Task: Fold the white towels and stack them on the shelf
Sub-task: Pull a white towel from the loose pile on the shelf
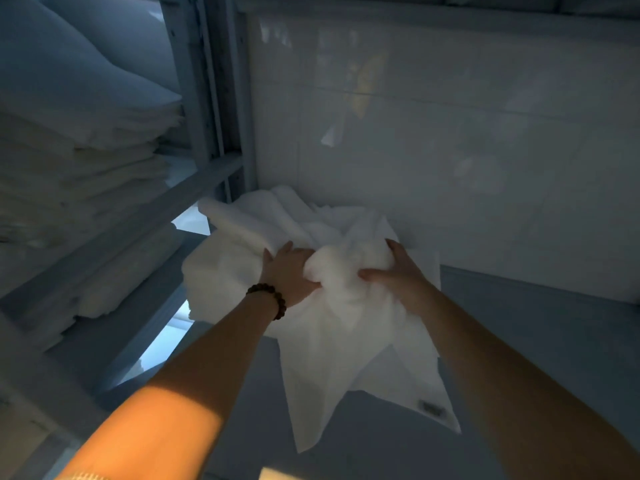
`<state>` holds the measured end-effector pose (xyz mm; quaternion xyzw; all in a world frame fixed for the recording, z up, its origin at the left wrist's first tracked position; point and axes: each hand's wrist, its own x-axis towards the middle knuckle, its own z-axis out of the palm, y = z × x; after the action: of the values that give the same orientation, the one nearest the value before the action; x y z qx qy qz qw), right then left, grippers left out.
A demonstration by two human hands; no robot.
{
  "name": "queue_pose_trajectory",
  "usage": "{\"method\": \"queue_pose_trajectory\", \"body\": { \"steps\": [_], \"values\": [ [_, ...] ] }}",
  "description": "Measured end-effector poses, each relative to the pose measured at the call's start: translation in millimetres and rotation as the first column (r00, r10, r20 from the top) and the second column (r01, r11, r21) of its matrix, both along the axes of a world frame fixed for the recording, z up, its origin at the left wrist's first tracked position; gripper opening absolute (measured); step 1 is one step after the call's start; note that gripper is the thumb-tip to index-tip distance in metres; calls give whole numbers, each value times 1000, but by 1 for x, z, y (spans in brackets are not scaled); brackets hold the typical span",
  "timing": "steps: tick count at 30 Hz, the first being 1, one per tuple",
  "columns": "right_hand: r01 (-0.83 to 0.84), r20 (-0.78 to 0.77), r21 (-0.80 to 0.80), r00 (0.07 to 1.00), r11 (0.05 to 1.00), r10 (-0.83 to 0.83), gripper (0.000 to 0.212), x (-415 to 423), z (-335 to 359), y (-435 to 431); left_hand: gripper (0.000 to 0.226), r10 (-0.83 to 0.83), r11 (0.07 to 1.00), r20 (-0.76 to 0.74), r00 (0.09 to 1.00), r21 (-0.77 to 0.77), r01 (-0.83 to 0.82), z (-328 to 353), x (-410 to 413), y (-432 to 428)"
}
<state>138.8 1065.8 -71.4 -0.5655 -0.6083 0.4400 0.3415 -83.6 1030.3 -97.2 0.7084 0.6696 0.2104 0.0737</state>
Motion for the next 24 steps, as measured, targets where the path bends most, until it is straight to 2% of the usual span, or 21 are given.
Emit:
{"method": "queue_pose_trajectory", "body": {
  "steps": [3,7,9,14,18,20,24],
  "values": [
    [-31,-59,49,998,998,34,79,-3,7,-12,46,-16,996,117,993,89,6,10,7,-11],
    [-26,-98,77,995,997,33,73,-8,22,-32,21,-111,986,293,950,155,67,35,7,-34],
    [-26,-99,107,994,994,37,70,-11,33,-44,13,-146,976,311,939,202,85,51,6,-47],
    [-36,-135,178,989,983,61,63,-15,64,-75,22,-197,953,276,941,278,117,92,6,-82],
    [-78,-76,264,992,961,101,61,-14,88,-101,13,-174,933,237,956,350,84,112,12,-114],
    [-109,-58,274,990,956,129,58,-12,98,-115,14,-134,947,261,956,317,47,120,18,-133],
    [-189,-37,298,977,936,209,57,-6,110,-151,33,-21,967,246,969,251,-43,128,27,-175]
  ]
}}
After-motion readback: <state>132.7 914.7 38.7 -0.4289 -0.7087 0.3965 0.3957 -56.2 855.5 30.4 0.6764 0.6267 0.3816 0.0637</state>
